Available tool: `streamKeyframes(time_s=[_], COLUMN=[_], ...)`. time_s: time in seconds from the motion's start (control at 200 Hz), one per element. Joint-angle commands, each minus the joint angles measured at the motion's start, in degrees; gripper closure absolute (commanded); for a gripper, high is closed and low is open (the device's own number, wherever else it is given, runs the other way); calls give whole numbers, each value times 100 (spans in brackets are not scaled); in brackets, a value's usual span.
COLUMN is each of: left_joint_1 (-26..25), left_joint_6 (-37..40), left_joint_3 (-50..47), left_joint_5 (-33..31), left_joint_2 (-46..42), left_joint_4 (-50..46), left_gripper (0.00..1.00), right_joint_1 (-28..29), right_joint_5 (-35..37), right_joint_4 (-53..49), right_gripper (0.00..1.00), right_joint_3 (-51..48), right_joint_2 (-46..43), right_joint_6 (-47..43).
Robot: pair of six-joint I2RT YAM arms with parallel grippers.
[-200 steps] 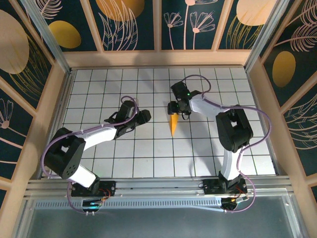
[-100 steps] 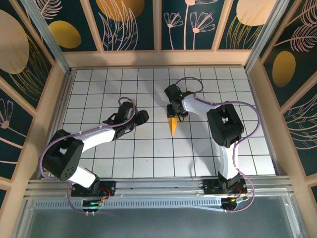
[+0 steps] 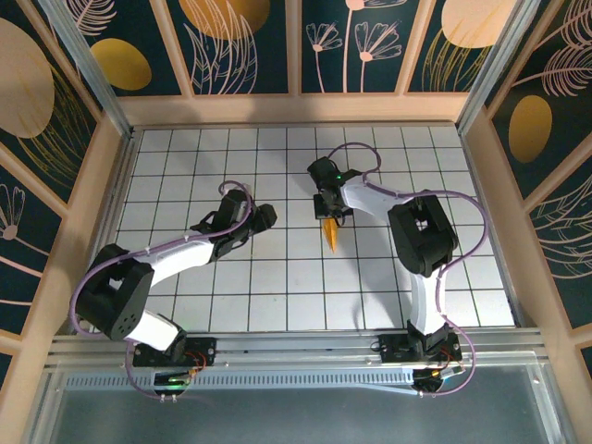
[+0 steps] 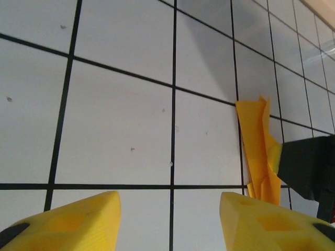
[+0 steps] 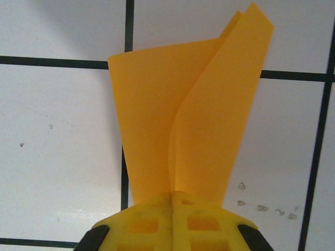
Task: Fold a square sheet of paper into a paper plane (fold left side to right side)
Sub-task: Pick up the paper plane at the center of the table, then place the paper plane at the center of the table.
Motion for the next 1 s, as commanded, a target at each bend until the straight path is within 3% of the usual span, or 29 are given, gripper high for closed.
streamKeyframes(time_s=[0.0,0.365,0.435,0.796,0.991], left_joint_1=[97,234,243,262,263], left_joint_6=[19,55,63,55,32], left_joint_3=[-5,-183,-224,-319,-437], left_joint_5=[-309,-1095,-1233,-1689,-1805], left_joint_2=[-303,-997,-1138,-1620,-1821], left_joint_4=[-138,-356,-375,-351,-295], left_gripper=[44,25,22,19,17], right_joint_1=[-23,-399,-549,-1228,-1083], right_joint_5=[193,-354,-761,-4428,-5303], right_joint_4=[-42,584,879,3239,4704], right_gripper=[100,100,100,100,100], right_joint_3=[-114,-569,-753,-1921,-2482], right_joint_2=[-427,-1267,-1532,-2312,-1902], right_joint_6=[27,-136,-125,598,1486])
